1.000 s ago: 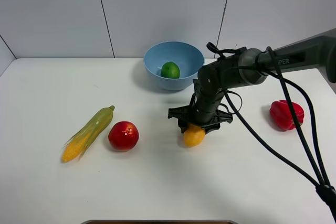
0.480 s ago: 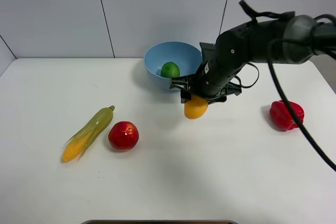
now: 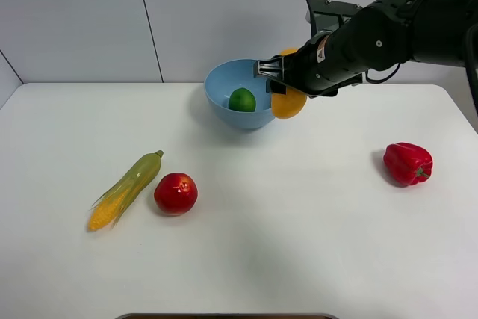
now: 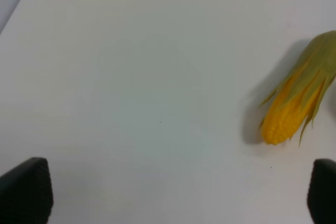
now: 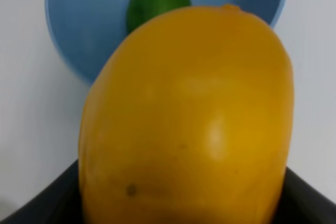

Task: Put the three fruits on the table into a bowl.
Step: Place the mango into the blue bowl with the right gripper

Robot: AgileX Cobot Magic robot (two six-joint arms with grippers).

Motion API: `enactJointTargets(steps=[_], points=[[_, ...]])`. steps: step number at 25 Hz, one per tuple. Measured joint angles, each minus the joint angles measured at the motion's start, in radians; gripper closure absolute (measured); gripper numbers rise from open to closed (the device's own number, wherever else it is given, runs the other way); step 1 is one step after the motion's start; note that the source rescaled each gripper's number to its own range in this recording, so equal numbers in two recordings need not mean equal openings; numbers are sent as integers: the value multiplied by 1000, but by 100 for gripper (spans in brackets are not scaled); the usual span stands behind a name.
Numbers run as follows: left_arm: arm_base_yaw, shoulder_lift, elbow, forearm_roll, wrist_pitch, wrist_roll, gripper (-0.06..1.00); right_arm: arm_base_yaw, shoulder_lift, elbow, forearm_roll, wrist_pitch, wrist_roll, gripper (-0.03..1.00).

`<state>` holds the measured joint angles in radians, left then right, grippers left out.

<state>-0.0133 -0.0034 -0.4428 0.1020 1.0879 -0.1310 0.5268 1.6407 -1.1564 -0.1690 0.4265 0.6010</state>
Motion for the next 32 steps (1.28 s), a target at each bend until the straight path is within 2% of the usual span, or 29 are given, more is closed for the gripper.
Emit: enactJointTargets(steps=[9, 14, 23, 32], points=[[0, 0, 0, 0, 0, 1, -6, -69, 6, -5, -77, -237, -24, 97], [0, 0, 0, 0, 0, 1, -6, -88, 70, -77, -113, -247, -63, 97], [0, 0, 0, 0, 0, 0, -6, -88, 274, -240, -116, -252, -147, 97], [0, 0, 0, 0, 0, 1, -6, -88, 448, -342, -114, -337, -155, 97]])
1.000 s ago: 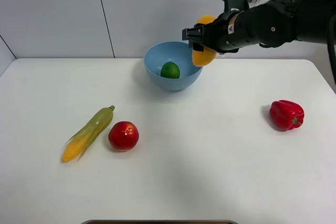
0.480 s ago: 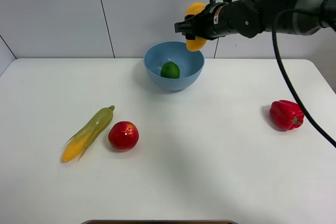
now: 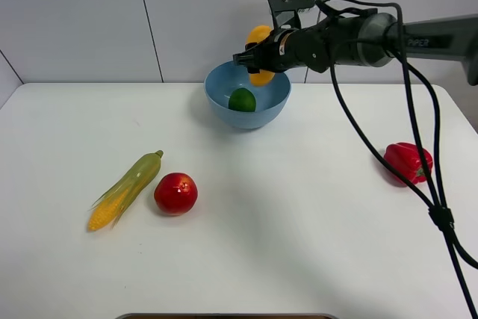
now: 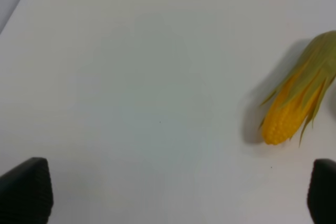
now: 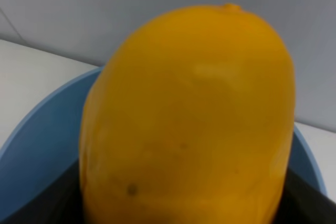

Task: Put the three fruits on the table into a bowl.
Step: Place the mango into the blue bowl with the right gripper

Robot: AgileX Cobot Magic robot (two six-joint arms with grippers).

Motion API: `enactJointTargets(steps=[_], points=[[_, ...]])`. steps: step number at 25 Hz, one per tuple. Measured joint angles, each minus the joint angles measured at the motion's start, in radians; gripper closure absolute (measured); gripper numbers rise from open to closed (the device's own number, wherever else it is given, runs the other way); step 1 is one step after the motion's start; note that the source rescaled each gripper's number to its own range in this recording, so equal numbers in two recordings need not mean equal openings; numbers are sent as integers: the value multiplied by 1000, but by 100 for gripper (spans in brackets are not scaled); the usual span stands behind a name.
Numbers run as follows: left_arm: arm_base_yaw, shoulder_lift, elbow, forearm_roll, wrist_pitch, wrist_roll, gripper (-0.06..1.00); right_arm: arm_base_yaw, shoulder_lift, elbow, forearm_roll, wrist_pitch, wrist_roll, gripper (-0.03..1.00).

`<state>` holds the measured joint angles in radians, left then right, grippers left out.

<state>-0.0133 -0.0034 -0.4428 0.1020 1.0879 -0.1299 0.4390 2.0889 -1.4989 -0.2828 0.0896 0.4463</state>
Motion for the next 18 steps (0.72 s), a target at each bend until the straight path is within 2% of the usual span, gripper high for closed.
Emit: enactJointTargets(steps=[5, 18], points=[[0, 0, 0, 0, 0, 0, -6, 0, 89, -65, 0, -12, 0, 97], [0, 0, 0, 0, 0, -1, -6, 0, 161, -71, 0, -15, 0, 97]])
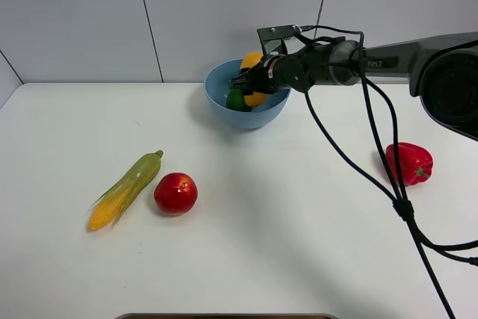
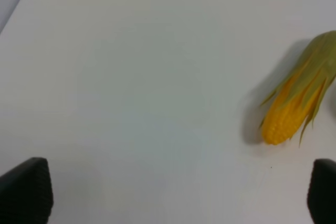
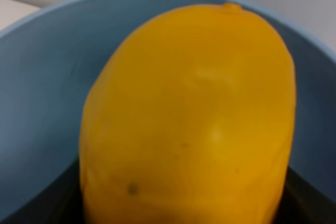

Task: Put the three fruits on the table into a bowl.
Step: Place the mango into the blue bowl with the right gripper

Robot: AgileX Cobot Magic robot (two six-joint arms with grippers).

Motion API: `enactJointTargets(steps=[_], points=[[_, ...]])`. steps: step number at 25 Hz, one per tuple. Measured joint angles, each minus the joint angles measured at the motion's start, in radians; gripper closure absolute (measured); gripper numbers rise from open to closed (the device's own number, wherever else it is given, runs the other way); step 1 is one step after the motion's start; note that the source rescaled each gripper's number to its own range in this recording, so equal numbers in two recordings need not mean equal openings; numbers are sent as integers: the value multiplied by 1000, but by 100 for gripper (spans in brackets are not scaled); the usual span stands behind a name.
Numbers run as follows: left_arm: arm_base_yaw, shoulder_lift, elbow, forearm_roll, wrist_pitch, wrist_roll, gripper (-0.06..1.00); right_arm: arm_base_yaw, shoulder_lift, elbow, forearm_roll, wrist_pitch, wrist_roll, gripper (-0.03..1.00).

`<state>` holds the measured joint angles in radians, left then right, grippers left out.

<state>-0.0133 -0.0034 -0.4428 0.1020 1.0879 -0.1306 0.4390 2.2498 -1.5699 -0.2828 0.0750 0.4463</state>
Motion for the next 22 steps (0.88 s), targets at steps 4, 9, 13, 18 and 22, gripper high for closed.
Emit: enactJointTargets(steps=[4, 9, 13, 18, 22], points=[[0, 0, 0, 0, 0, 0, -6, 2, 0, 0, 0, -19, 0, 97], [0, 0, 0, 0, 0, 0, -6, 8, 0, 0, 0, -51, 0, 73], [0, 0, 0, 0, 0, 0, -6, 8, 0, 0, 0, -54, 0, 28], [0, 0, 0, 0, 0, 0, -6, 8, -1, 0, 0, -39, 0, 1], [0, 0, 0, 0, 0, 0, -6, 8, -34, 0, 0, 7, 0, -3]])
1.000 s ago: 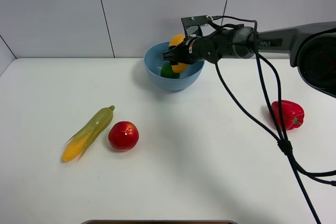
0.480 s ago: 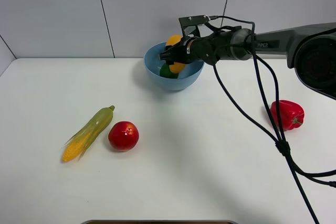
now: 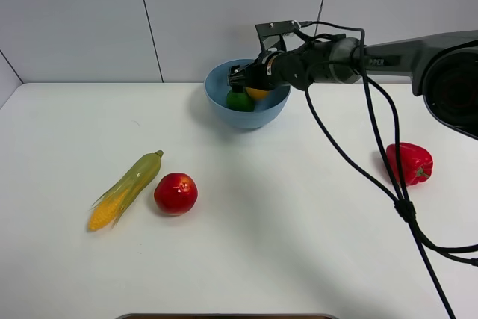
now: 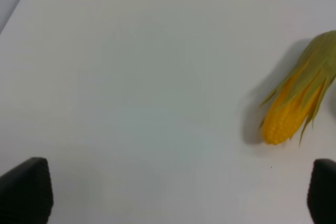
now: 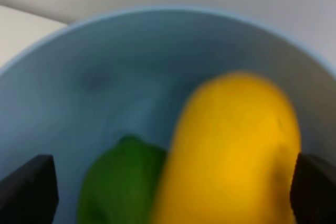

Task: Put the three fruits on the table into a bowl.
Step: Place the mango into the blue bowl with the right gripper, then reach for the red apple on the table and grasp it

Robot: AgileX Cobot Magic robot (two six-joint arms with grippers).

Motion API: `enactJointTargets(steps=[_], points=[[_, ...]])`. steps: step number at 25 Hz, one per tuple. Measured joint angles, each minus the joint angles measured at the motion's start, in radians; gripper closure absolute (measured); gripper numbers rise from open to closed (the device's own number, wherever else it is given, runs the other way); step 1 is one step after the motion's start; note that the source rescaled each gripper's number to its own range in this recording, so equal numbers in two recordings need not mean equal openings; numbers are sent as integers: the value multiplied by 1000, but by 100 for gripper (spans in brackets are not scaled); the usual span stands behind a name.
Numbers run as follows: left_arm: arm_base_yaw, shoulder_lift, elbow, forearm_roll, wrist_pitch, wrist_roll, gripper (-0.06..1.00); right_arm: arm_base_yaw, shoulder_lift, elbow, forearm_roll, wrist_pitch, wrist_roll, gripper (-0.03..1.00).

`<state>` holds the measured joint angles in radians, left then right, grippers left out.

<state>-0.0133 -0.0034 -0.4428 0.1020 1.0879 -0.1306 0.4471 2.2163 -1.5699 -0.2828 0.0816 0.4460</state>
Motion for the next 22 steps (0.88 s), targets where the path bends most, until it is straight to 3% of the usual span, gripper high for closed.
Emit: enactJointTargets(steps=[7, 11, 22], points=[[0, 0, 0, 0, 0, 0, -6, 0, -173, 0, -1, 70, 0, -3], [0, 0, 0, 0, 0, 0, -6, 7, -284, -3, -1, 163, -10, -3], [0, 0, 0, 0, 0, 0, -6, 8, -663, -3, 0, 443, -214, -3]])
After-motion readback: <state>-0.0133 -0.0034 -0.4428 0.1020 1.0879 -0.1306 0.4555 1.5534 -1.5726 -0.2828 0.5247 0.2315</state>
